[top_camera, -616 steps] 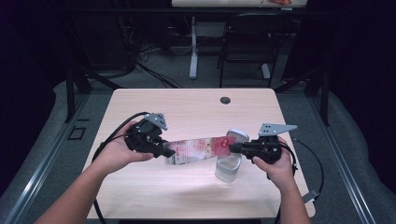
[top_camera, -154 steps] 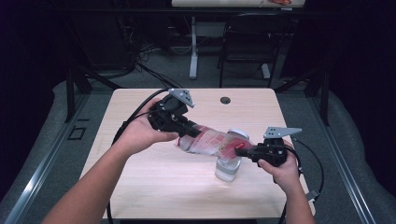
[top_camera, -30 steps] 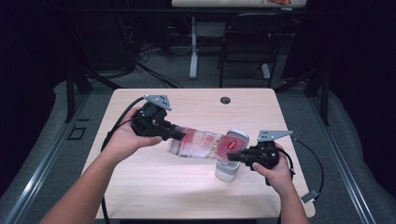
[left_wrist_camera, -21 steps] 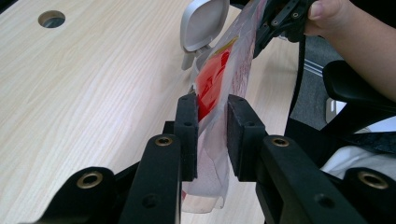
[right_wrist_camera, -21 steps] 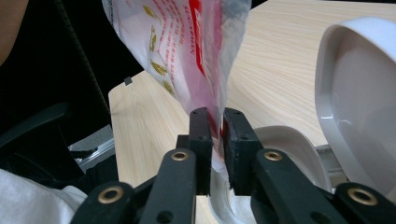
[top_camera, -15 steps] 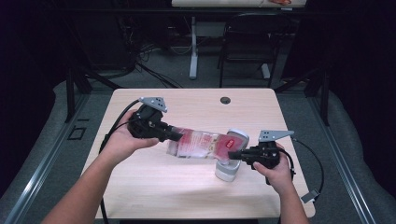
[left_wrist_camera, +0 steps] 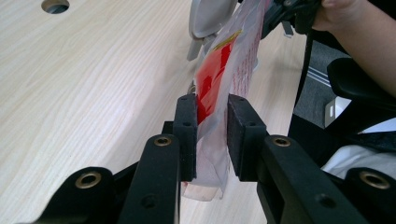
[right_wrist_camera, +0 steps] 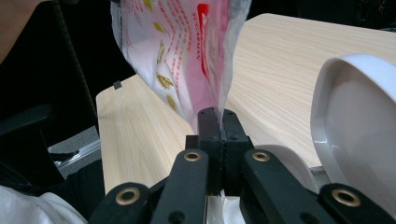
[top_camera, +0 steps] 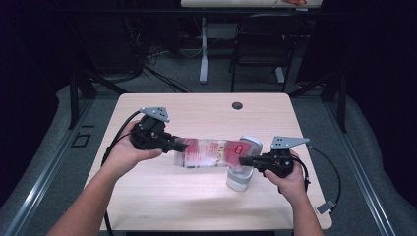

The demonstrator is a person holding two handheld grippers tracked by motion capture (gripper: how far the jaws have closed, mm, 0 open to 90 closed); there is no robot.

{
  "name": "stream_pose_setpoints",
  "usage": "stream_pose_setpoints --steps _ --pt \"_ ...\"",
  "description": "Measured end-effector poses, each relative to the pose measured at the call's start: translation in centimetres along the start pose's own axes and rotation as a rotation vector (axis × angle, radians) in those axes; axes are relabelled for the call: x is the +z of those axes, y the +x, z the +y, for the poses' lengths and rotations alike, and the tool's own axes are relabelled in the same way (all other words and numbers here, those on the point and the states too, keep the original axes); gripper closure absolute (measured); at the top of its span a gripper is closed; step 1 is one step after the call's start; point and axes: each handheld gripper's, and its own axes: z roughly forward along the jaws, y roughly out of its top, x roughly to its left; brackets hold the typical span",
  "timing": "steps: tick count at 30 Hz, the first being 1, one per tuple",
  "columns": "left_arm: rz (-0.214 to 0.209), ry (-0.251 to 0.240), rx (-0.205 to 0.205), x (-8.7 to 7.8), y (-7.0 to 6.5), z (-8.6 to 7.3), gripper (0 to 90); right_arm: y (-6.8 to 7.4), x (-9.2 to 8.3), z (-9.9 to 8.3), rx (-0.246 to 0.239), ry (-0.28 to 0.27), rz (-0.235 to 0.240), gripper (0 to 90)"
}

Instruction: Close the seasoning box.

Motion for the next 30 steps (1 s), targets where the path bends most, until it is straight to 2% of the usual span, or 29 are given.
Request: stream_pose_setpoints --steps 2,3,4,6,7,10,12,13,20,30 --pt "-0.002 -0.003 -0.003 0.1 0.1 -0.2 75.2 0.1 -0.1 0.1 -0.004 0.003 -0.004 90.0" --pt "0.02 0.0 -0.005 0.2 0.0 -0.3 75.1 0.1 -0.1 0.1 -0.006 0.002 -0.004 90.0" --pt "0.022 0.001 -0.004 0.2 0.1 -0.4 75.1 0.1 -0.1 0.1 -0.006 -0.002 -0.009 90.0" --pt "0.007 -0.001 -0.012 0.4 0.2 -0.7 75.0 0.2 -0.2 0.2 -0.012 -0.001 -0.014 90.0" --pt "0.012 0.0 -0.014 0.5 0.2 -0.9 75.1 0.2 -0.3 0.2 -0.013 -0.004 -0.013 90.0" --pt "-0.017 -0.006 -0.027 0.9 0.5 -1.5 75.0 0.3 -0.3 0.3 -0.019 -0.006 -0.021 90.0" --pt "-0.01 0.001 -0.032 1.0 0.6 -1.9 75.0 0.4 -0.4 0.4 -0.022 -0.006 -0.025 90.0" --pt "-0.023 -0.005 -0.035 1.0 0.7 -2.1 75.0 0.5 -0.4 0.4 -0.024 -0.01 -0.021 90.0" --pt "-0.023 -0.005 -0.058 1.4 1.1 -3.2 74.6 1.0 -0.3 0.8 -0.048 -0.011 -0.027 90.0" --pt "-0.042 -0.007 -0.083 2.3 1.4 -4.9 73.8 1.2 -0.2 1.1 -0.053 -0.021 -0.026 90.0"
